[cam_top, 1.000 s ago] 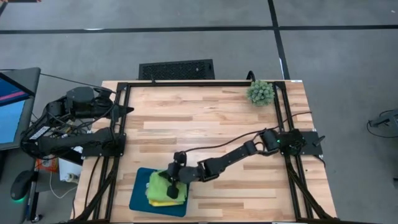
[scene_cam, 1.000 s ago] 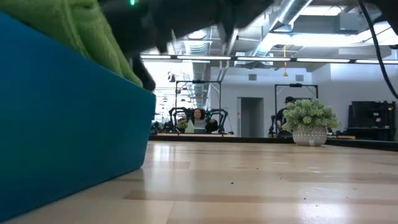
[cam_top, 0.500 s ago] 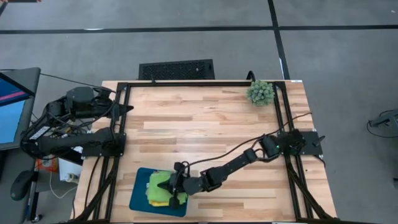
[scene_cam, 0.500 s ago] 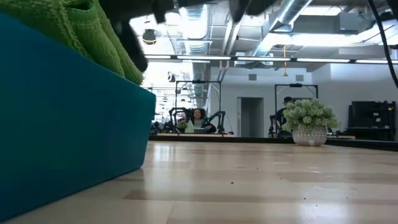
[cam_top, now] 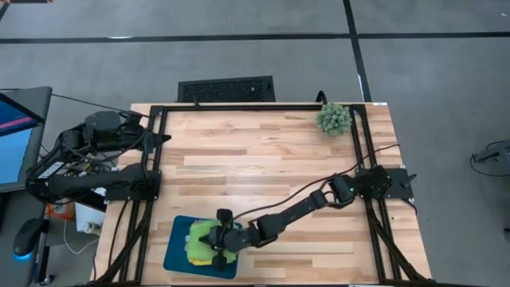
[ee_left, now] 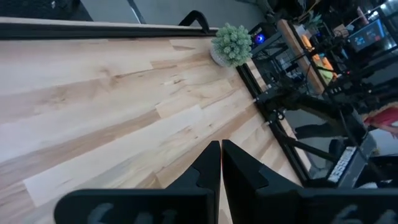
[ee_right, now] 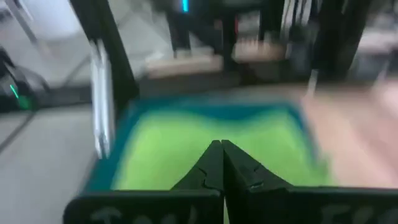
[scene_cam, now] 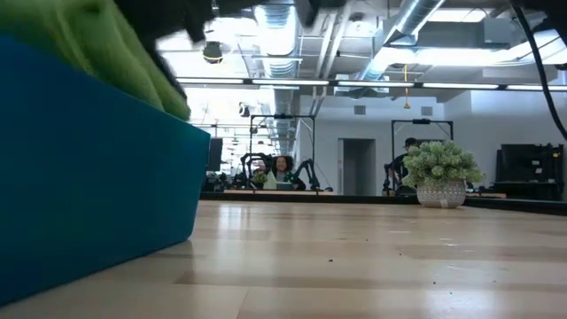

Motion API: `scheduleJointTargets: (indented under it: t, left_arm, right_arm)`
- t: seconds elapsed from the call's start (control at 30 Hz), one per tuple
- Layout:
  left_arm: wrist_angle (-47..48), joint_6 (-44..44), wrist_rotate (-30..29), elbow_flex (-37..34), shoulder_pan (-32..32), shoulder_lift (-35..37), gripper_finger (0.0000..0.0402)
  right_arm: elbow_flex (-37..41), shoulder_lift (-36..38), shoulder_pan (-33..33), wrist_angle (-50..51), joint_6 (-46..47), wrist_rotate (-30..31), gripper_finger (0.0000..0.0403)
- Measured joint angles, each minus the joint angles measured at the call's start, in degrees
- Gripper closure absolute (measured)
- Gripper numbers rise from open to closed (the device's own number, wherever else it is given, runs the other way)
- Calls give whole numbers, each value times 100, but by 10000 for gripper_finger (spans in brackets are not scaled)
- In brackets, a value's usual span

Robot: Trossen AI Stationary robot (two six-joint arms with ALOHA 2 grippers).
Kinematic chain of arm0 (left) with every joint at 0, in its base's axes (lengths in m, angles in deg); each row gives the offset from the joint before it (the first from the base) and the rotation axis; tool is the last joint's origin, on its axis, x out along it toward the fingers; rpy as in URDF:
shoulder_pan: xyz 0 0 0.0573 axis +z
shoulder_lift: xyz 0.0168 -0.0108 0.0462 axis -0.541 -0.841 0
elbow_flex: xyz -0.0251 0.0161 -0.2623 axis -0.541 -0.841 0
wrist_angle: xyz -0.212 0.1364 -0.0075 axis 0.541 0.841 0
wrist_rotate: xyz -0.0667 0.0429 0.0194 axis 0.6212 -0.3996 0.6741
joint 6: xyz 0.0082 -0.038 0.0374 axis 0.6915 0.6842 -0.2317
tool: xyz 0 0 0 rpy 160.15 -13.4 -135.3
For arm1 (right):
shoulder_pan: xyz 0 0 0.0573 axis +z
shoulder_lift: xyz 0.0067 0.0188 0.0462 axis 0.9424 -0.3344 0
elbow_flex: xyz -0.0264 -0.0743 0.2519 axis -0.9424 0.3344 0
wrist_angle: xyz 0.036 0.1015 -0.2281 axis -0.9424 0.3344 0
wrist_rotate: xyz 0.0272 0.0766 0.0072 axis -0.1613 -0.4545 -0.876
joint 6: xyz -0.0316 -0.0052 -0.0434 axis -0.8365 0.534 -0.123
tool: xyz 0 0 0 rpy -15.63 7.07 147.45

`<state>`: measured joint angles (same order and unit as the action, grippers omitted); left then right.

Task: Fold microfiber towels
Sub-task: Stack the green microfiber towel on top of the other green microfiber towel into the blue bin, then return to Home Position

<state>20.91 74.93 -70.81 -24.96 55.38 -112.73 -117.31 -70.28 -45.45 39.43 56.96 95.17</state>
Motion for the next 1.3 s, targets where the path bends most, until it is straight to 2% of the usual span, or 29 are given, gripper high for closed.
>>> scheduleJointTargets:
  t: [0.2,0.27,0.37,0.5,0.6,0.67,0.73,0.87,1.07,1.17,1.3]
  left_arm:
    - [-84,-28,143,0,0,0,395]
    - [-108,-383,175,0,0,21,395]
    - [-329,-1157,264,0,0,109,395]
    - [-753,-2073,278,0,0,306,395]
    - [-1074,-2494,222,0,0,469,395]
    - [-1189,-2766,209,0,0,590,395]
    - [-1201,-2936,95,0,0,717,395]
    - [-1204,-3108,-39,-127,2,952,395]
    - [-1425,-3022,-31,-1122,2,1331,395]
    - [-1719,-2868,-3,-1766,2,1513,395]
    - [-2275,-2557,311,-2471,2,1796,395]
  right_arm:
    - [-39,984,-9,-180,-777,6,385]
    - [-31,1392,-39,95,-871,-13,383]
    - [-23,2250,-144,915,-1183,-8,380]
    - [-26,3523,-409,2598,-1464,-10,382]
    - [442,4410,-658,3672,-1487,-12,385]
    - [1111,5165,-841,3956,-1422,97,386]
    - [2065,6023,-1022,3796,-1225,281,385]
    - [4540,7680,-1371,2614,-719,303,380]
    - [7716,10006,-1890,863,333,521,382]
    - [8790,10909,-2149,369,720,570,381]
    - [9700,12198,-2380,305,1030,570,376]
